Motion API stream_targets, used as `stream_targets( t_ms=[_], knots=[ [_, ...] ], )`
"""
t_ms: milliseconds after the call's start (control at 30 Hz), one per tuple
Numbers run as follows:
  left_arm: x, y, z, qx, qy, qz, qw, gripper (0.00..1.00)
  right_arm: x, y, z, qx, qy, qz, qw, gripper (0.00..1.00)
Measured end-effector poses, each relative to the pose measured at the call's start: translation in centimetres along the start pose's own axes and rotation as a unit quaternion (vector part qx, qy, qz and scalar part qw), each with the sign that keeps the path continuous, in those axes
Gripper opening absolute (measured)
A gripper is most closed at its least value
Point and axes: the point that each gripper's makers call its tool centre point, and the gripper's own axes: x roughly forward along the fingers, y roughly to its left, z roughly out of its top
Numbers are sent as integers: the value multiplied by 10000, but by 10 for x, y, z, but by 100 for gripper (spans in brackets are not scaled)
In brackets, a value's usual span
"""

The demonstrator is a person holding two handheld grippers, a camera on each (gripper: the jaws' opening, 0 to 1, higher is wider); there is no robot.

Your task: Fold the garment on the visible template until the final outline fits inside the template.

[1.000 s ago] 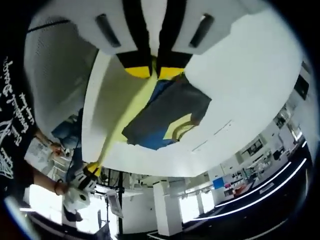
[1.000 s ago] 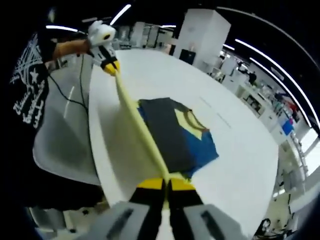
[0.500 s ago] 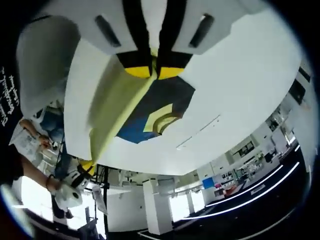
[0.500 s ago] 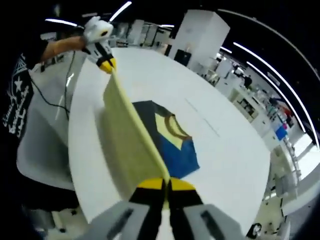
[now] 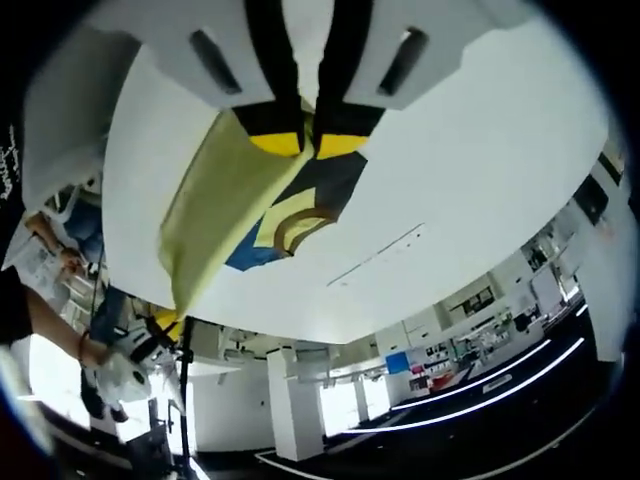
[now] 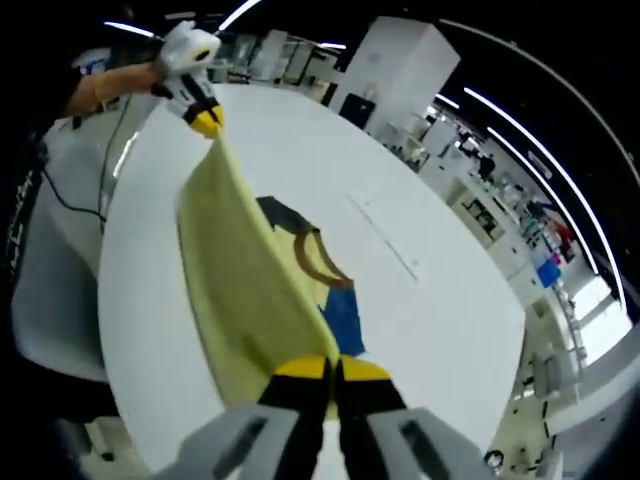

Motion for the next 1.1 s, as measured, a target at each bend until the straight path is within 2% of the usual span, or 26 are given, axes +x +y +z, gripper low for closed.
stream_targets(
  t_ms=[100, 300, 400, 467, 567, 700, 767, 833, 867, 900, 967, 1000, 1100],
  knots=[
    [8, 11, 1, -69, -26, 125, 9999, 1, 8, -8, 2, -23, -22, -95, 9999, 0],
    [19, 24, 9, -315, -227, 280, 9989, 1, 26, -22, 0, 271, -54, -181, 9995, 0],
    [29, 32, 6, -498, -217, 327, 9980, 1, 35, -26, -2, 330, 33, -206, 9992, 0],
    [37, 38, -2, -699, -61, 393, 9968, 1, 44, -27, -3, 367, 20, -201, 9991, 0],
    [48, 42, -9, -779, -10, 402, 9962, 1, 55, -29, -4, 401, 77, -198, 9990, 0],
    [65, 49, -21, -953, 62, 277, 9950, 1, 71, -29, -10, 590, 165, -55, 9981, 0],
    [69, 47, -26, -894, 49, 201, 9958, 1, 75, -31, -13, 668, 178, -22, 9976, 0],
    [77, 51, -33, -881, 165, 175, 9958, 1, 86, -33, -11, 828, 51, 79, 9965, 0],
    [82, 54, -36, -841, 179, 182, 9961, 1, 89, -37, -11, 825, 46, 78, 9966, 0],
    [85, 55, -37, -814, 180, 157, 9964, 1, 93, -37, -13, 597, 150, 49, 9981, 0],
    [90, 55, -38, -844, 129, 81, 9963, 1, 101, -34, -18, 417, 315, 60, 9986, 0],
    [93, 55, -42, -954, 196, 56, 9952, 1, 104, -32, -19, 437, 322, 89, 9985, 0],
    [101, 57, -48, -893, 270, 53, 9956, 1, 119, -27, -26, 442, 428, 224, 9979, 0]
  ],
)
